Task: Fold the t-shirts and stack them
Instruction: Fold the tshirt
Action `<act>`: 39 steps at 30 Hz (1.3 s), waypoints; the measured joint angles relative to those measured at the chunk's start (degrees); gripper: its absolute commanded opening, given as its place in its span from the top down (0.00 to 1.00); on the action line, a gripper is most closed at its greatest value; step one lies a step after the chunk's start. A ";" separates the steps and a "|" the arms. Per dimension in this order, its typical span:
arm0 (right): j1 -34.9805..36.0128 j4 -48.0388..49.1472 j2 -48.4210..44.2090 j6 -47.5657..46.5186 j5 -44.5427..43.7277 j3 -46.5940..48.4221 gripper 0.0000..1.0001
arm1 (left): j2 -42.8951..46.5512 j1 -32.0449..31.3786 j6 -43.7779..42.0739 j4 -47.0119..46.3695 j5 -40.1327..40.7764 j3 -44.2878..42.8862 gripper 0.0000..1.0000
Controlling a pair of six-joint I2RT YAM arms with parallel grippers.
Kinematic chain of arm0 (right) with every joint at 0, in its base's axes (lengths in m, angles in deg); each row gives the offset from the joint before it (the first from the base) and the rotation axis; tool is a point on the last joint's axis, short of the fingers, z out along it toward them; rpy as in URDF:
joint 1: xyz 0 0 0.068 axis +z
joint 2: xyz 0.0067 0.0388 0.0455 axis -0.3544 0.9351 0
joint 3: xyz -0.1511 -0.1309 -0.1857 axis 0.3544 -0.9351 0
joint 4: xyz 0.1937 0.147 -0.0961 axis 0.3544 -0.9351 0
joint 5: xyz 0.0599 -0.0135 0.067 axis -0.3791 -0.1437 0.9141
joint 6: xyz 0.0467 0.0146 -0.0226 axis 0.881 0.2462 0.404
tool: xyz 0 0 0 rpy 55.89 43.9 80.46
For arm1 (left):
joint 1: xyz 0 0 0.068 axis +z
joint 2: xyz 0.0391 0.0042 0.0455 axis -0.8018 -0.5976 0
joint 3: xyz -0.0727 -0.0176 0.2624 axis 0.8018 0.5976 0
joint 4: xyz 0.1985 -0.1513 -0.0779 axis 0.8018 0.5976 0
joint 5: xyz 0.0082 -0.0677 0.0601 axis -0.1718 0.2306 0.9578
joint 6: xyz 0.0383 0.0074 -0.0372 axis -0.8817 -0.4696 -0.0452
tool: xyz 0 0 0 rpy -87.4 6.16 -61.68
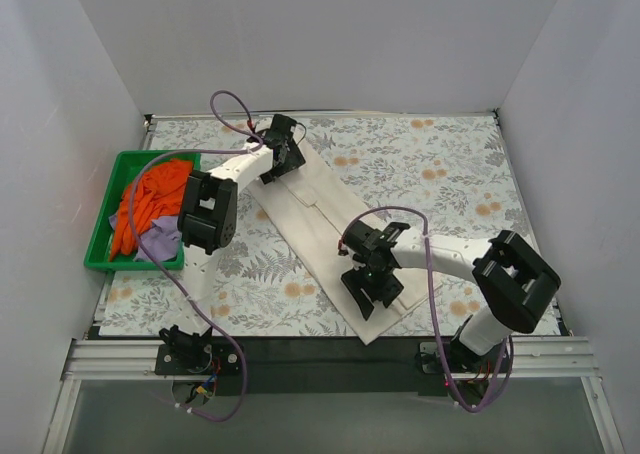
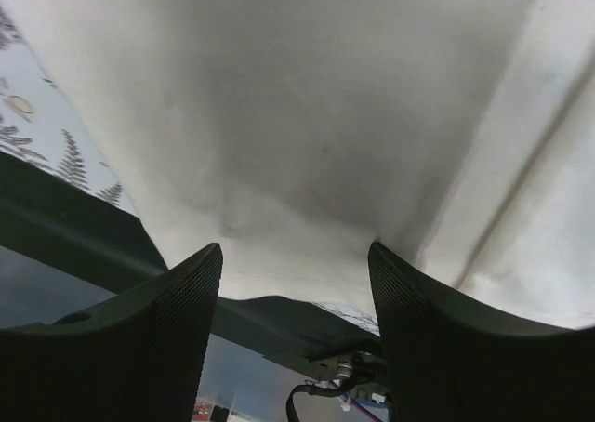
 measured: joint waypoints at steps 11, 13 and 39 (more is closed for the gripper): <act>7.15 -0.24 16.28 -0.04 6.16 18.64 0.41 | -11.72 2.58 -13.07 -3.63 -3.63 -17.29 0.24; 7.54 -0.09 18.82 -0.04 7.13 22.08 0.41 | -12.46 2.97 -15.28 -5.75 -5.14 -18.01 0.22; -19.23 -1.99 -5.49 -3.61 1.05 9.90 0.45 | 43.60 -10.71 0.94 2.99 -5.40 26.10 0.17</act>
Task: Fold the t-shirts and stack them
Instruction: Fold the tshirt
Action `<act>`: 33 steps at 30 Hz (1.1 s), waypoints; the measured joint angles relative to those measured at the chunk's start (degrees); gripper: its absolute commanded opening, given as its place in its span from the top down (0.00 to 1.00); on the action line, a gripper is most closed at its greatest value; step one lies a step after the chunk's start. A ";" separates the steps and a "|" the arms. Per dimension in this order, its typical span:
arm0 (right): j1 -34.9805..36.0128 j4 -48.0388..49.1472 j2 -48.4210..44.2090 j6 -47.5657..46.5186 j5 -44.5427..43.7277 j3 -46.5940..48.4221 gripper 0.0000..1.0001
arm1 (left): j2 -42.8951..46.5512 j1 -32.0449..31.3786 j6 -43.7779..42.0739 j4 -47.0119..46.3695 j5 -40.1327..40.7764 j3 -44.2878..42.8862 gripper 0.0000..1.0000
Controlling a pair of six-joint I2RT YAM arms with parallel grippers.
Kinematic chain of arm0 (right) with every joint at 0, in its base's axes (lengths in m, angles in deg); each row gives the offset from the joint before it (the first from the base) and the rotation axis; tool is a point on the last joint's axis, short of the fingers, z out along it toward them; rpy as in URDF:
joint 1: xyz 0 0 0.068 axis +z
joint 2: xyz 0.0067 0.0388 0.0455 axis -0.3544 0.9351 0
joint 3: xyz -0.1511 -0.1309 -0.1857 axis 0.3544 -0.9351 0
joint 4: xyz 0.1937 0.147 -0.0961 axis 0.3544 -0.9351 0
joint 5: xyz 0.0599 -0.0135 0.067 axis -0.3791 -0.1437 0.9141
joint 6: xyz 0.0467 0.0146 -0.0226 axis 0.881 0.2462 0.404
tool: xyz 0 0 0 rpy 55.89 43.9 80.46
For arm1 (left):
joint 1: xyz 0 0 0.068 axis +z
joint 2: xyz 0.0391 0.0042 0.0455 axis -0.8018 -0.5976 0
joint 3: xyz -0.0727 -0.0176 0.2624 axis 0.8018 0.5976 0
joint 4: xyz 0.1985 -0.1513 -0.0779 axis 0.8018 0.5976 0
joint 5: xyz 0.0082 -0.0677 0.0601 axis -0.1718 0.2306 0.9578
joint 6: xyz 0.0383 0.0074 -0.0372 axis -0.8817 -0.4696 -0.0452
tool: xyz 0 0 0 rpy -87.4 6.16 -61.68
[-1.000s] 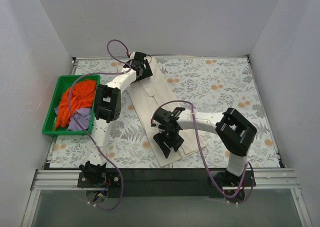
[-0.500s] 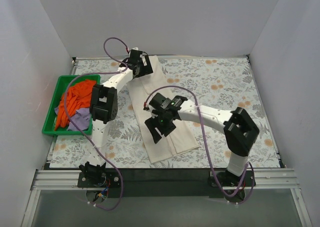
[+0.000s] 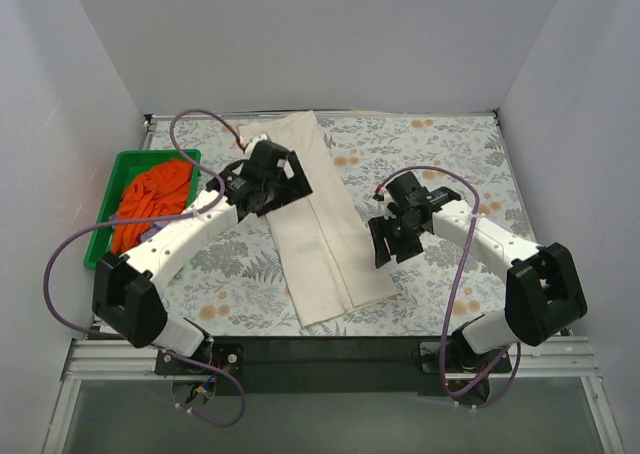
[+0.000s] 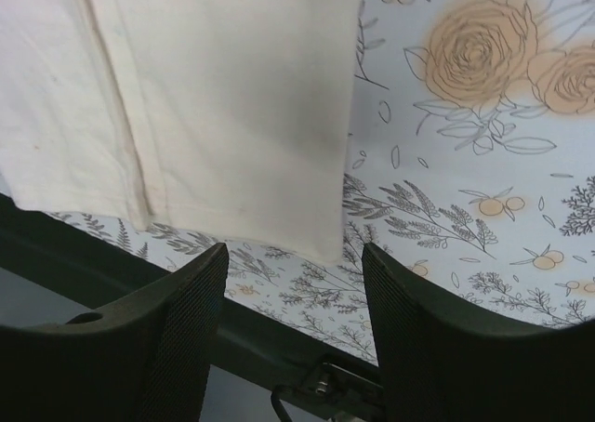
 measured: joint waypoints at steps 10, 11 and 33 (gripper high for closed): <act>-4.94 2.36 -2.49 -0.26 1.60 -9.62 0.50 | 9.49 -20.48 23.06 13.84 -3.67 27.76 0.20; -4.96 2.80 -2.73 -0.26 1.79 -10.56 0.50 | 9.49 -22.25 24.39 14.27 -4.13 28.59 0.21; -5.01 12.07 -4.72 1.09 3.37 -19.21 0.57 | 8.15 -29.73 29.99 7.21 -5.05 35.78 0.48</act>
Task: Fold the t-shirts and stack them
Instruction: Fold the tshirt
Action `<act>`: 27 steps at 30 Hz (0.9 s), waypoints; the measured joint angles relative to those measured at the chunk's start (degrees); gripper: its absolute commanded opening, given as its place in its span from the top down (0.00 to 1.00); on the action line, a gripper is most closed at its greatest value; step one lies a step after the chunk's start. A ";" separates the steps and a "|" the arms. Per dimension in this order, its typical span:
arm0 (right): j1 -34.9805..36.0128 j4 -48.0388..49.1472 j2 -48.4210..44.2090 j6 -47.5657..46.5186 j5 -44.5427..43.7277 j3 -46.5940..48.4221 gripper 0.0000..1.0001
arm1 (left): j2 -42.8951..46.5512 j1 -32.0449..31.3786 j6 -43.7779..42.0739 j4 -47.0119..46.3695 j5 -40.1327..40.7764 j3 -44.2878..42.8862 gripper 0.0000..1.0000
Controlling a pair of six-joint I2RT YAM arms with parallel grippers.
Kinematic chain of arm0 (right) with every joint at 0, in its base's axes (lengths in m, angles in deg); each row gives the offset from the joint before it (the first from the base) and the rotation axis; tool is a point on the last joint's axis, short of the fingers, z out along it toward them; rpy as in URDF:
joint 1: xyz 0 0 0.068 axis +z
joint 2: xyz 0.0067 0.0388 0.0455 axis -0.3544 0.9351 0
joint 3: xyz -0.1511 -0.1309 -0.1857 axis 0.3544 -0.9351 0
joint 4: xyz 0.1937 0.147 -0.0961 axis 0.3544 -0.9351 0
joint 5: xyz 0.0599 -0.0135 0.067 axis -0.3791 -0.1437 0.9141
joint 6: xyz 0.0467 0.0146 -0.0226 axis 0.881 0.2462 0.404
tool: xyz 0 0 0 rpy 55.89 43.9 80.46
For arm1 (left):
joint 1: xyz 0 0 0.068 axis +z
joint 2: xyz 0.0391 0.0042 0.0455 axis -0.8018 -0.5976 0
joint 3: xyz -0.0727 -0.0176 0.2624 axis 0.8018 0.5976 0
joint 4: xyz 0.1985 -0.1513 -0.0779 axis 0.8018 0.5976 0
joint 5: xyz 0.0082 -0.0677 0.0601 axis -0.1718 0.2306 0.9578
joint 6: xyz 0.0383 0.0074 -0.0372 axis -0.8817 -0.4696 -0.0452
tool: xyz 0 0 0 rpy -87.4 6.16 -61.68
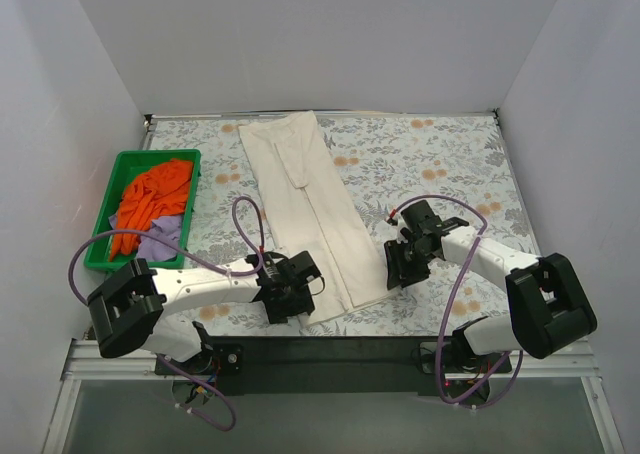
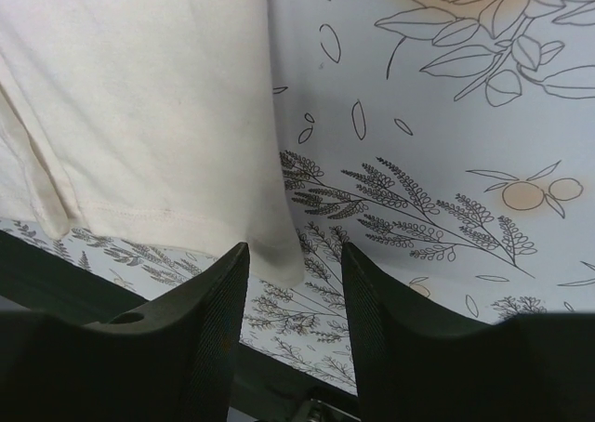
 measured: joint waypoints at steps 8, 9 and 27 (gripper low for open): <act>-0.04 1.11 0.44 0.24 2.16 -0.87 0.60 | -2.03 -0.28 0.22 -1.97 -1.22 -0.02 0.57; -0.04 1.33 0.42 0.39 2.49 -1.05 0.60 | -2.19 -0.37 0.22 -2.23 -1.55 -0.02 0.57; -0.15 1.31 0.37 0.81 4.07 -2.62 0.99 | -4.17 -1.03 0.72 -2.29 -3.63 -1.27 1.00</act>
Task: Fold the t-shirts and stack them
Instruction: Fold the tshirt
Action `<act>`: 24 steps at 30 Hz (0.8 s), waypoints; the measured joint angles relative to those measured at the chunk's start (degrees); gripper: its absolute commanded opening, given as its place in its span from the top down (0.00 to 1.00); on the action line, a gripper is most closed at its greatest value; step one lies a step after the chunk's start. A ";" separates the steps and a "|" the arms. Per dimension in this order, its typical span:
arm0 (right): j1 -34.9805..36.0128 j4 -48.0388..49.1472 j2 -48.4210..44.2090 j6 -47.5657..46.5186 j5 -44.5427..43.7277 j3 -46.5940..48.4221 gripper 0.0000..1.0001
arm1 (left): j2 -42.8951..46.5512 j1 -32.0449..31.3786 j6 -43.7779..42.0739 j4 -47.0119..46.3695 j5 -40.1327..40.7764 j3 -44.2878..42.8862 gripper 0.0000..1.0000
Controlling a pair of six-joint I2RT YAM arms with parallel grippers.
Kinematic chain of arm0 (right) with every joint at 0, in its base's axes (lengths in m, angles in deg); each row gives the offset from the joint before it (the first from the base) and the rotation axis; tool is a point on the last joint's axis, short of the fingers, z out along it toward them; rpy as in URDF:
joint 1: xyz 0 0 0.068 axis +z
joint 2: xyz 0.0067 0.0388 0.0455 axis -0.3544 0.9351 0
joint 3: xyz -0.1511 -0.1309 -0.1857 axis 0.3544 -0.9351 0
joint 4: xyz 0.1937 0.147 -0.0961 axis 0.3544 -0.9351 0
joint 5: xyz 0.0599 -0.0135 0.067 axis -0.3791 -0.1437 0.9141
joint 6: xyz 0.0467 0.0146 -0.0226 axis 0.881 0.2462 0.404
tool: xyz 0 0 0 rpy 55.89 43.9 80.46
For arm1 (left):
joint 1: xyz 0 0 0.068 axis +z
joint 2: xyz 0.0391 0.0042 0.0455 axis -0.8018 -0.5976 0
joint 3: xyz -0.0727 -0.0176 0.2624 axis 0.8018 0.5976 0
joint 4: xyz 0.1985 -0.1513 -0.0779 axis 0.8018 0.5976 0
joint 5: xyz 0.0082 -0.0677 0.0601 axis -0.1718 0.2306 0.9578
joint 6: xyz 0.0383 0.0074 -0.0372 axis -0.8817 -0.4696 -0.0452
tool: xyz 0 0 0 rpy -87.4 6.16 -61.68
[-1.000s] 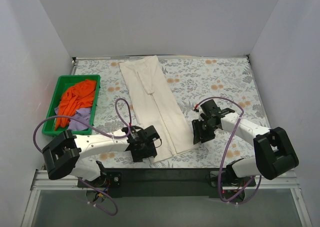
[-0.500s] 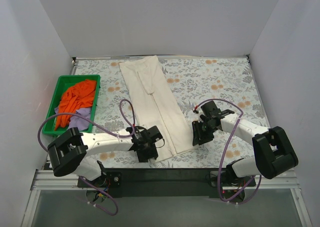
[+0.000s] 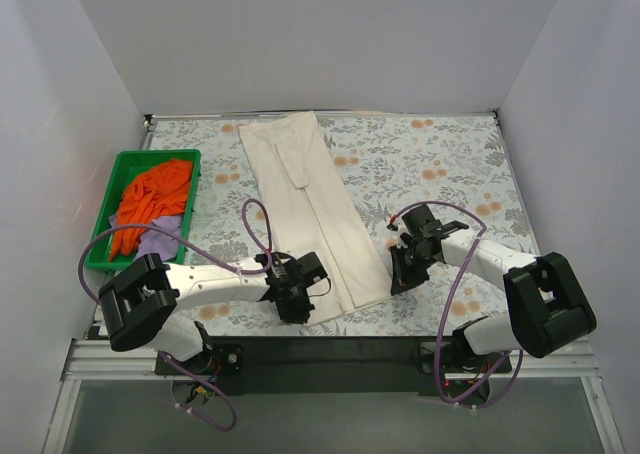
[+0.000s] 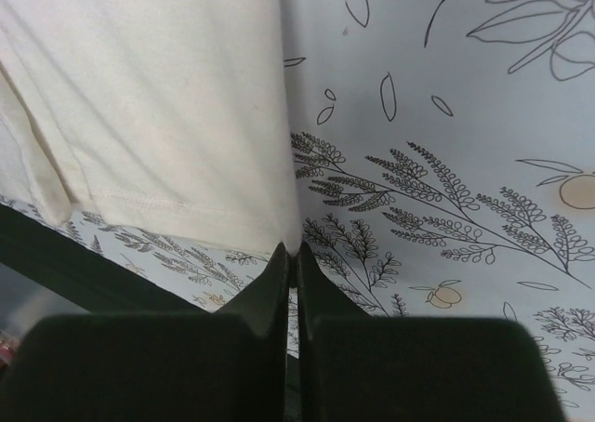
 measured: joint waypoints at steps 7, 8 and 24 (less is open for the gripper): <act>0.20 -4.13 -1.33 0.09 1.75 0.00 0.99 | 0.37 -0.02 -0.11 4.00 -3.54 -0.61 1.00; 0.44 -5.20 -2.08 0.17 2.19 0.00 0.99 | 0.55 0.00 -0.24 4.72 -4.33 -0.68 1.00; 1.55 -18.05 16.81 -1.27 -1.70 39.34 0.99 | 5.05 28.52 -16.11 3.98 -10.32 -7.61 1.00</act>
